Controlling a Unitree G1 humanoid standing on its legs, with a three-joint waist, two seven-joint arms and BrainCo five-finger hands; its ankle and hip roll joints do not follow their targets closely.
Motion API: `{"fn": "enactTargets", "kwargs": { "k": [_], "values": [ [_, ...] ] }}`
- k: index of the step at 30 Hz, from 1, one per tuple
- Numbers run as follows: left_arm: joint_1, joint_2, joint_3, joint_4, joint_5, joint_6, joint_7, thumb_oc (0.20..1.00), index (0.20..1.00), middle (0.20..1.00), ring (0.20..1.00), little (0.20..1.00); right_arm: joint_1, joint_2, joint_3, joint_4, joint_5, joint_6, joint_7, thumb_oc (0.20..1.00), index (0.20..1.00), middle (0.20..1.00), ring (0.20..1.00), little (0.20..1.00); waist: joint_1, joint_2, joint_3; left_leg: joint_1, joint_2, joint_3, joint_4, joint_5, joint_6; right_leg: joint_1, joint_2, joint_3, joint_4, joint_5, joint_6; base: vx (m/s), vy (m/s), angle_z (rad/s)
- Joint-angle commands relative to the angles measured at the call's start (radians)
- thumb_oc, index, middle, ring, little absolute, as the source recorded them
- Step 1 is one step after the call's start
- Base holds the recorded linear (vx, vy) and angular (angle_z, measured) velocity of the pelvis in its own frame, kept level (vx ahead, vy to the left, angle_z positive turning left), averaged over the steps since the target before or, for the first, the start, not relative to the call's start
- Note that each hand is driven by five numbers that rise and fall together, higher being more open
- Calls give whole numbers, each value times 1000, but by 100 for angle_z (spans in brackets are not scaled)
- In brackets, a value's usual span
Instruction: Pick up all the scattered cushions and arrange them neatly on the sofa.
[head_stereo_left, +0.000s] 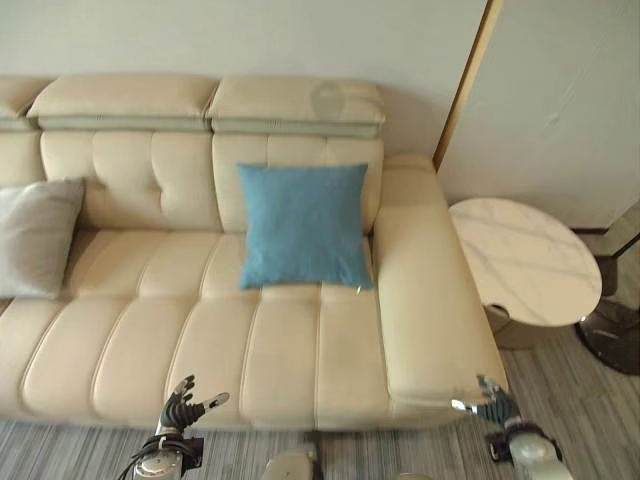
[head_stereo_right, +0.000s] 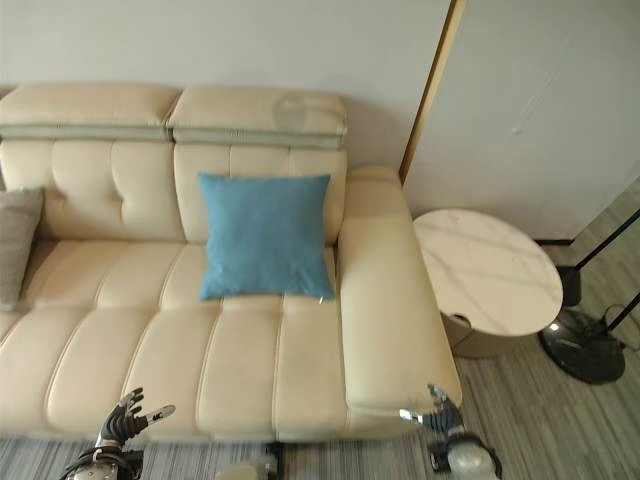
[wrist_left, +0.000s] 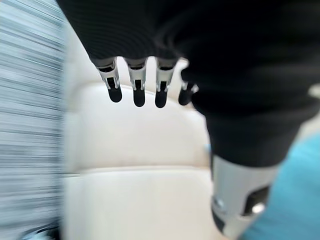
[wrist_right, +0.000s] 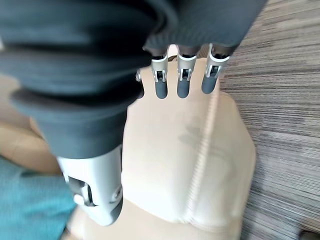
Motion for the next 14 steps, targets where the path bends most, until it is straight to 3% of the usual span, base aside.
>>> {"fn": "enactTargets", "kwargs": {
  "k": [1, 2, 4, 7, 14],
  "values": [
    [-73, 39, 14, -44, -1, -38, 10, 1000, 1000, 1000, 1000, 1000, -30, -43, -21, -69, 37, -19, -31, 1000, 1000, 1000, 1000, 1000, -33, -73, 49, 46, -97, -60, -7, -24, 30, 21, -84, 9, -140, 57, 187, -304, -25, 7],
    [-64, 36, 9, -48, 10, -34, -3, 1000, 1000, 1000, 1000, 1000, -18, -45, -31, -76, 38, -23, -25, 1000, 1000, 1000, 1000, 1000, -51, -90, 49, 73, -104, -75, 54, -93, 46, 5, -118, -14, -147, 84, 200, -254, -20, 47],
    [-59, 34, 14, -56, 3, -33, -11, 1000, 1000, 1000, 1000, 1000, -7, -44, -34, -76, 39, -25, -19, 1000, 1000, 1000, 1000, 1000, -63, -102, 42, 111, -93, -92, 88, -148, 53, -8, -136, -23, -158, 108, 201, -179, -2, 48],
    [-54, 29, 14, -53, 0, -32, -4, 1000, 1000, 1000, 1000, 1000, 1, -36, -33, -51, 45, -27, -19, 1000, 1000, 1000, 1000, 1000, -70, -98, 32, 130, -95, -127, 75, -146, 53, -5, -133, -26, -177, 117, 202, -28, 14, 27],
    [-45, 49, 23, -26, 16, -25, -16, 1000, 1000, 1000, 1000, 1000, 4, -11, -44, -15, 78, -21, -5, 1000, 1000, 1000, 1000, 1000, -74, -91, -5, 211, -101, -104, -36, -133, 58, 18, -131, -39, -208, 137, 212, 12, 57, 6]
  ]
}}
